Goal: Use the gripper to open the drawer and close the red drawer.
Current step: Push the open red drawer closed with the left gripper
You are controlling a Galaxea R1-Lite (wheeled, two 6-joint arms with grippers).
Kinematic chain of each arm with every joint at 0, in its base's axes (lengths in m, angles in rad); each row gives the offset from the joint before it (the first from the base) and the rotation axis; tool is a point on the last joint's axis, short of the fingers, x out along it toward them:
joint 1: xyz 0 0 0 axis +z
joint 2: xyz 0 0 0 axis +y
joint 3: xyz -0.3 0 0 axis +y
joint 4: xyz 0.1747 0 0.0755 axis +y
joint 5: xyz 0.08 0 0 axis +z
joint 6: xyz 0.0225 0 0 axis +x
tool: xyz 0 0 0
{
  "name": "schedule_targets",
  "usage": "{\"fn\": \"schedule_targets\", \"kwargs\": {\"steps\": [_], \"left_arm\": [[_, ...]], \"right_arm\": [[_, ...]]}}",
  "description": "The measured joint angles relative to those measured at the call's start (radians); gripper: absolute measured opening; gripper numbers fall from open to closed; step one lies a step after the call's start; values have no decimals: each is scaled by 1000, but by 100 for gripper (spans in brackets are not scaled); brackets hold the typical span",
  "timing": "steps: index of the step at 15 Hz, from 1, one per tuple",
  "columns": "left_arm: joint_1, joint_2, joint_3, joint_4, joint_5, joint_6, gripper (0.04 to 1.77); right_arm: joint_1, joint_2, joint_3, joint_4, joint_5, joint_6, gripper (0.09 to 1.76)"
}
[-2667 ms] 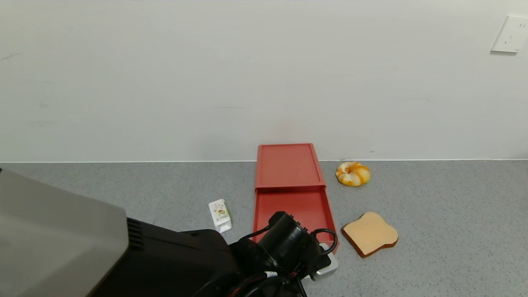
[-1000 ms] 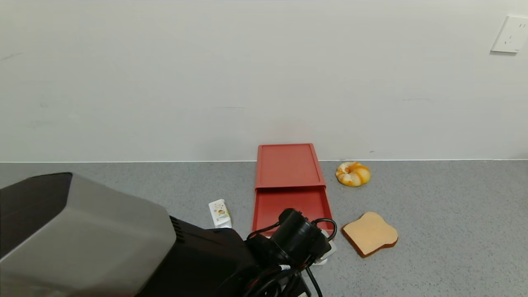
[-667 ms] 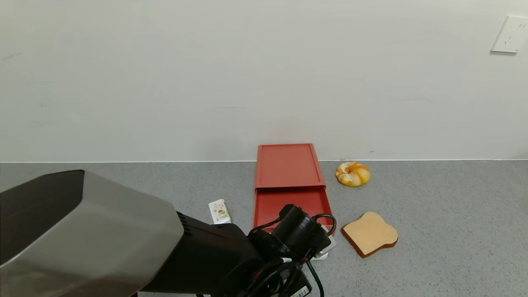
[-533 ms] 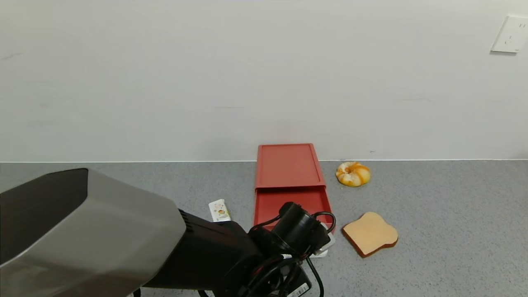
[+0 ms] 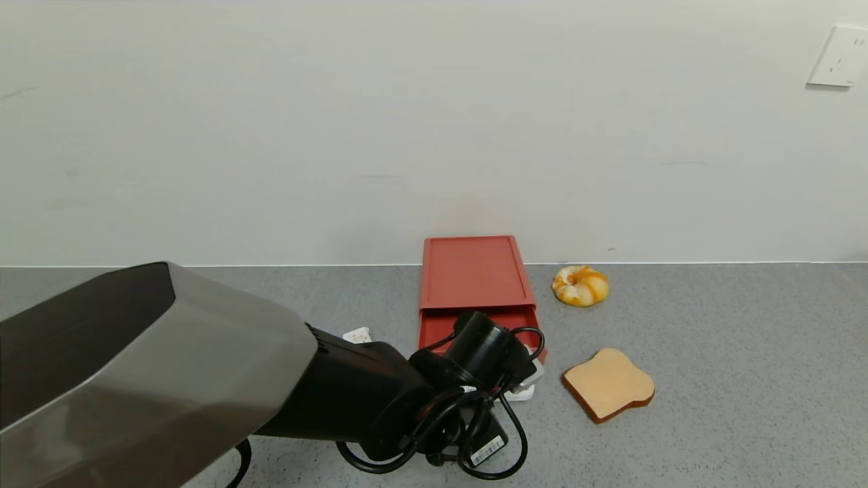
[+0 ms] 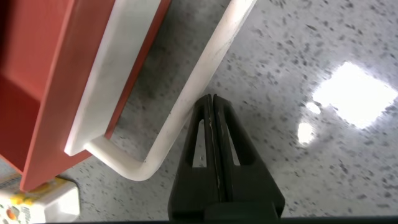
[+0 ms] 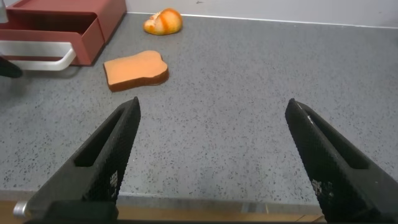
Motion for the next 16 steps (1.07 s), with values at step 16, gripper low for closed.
{"fn": "schedule_targets", "kwargs": {"steps": [16], "left_arm": [[81,66,-134,-2,-1,40,11]], "right_arm": [[0,0,0,0,0,0,171]]}}
